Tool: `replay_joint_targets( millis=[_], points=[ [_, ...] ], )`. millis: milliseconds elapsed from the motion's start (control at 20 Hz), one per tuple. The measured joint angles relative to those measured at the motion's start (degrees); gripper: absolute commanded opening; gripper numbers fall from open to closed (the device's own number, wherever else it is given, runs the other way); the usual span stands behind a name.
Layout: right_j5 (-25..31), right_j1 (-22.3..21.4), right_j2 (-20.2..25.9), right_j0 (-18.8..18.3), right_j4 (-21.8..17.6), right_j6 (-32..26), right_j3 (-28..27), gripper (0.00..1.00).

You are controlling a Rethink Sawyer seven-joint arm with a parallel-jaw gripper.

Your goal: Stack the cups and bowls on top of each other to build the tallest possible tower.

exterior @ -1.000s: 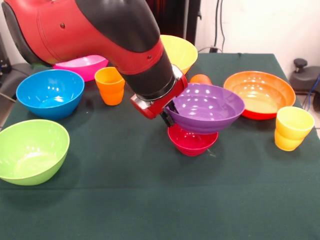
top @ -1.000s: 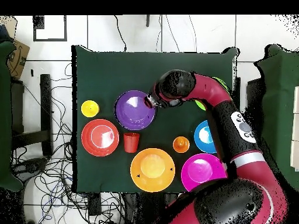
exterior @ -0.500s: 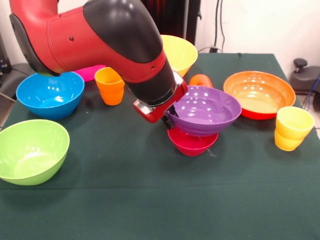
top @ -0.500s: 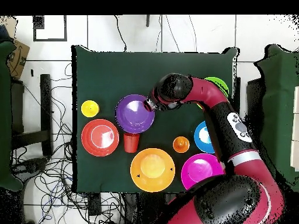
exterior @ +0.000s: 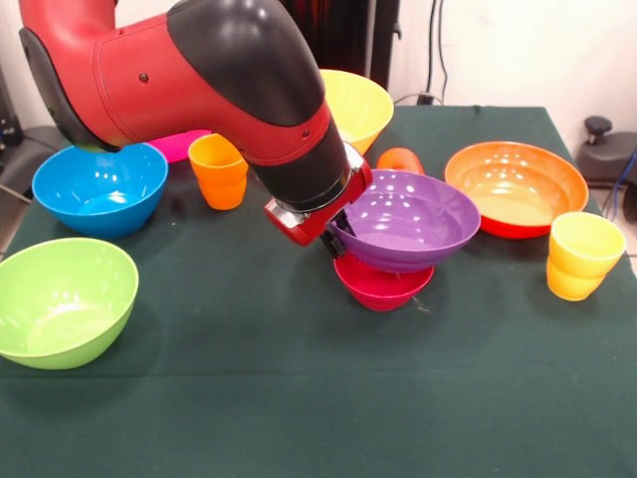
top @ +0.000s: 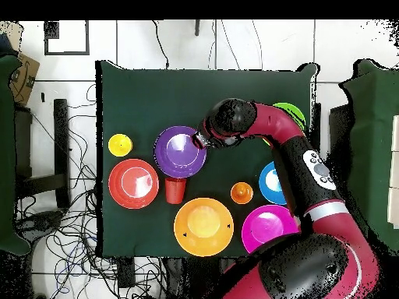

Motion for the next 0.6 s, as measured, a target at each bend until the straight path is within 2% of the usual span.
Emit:
replay_joint_targets(
  millis=[600],
  points=[
    [0.00,0.00,0.41,-0.10,-0.36,0.00,0.00,0.00]
  ],
)
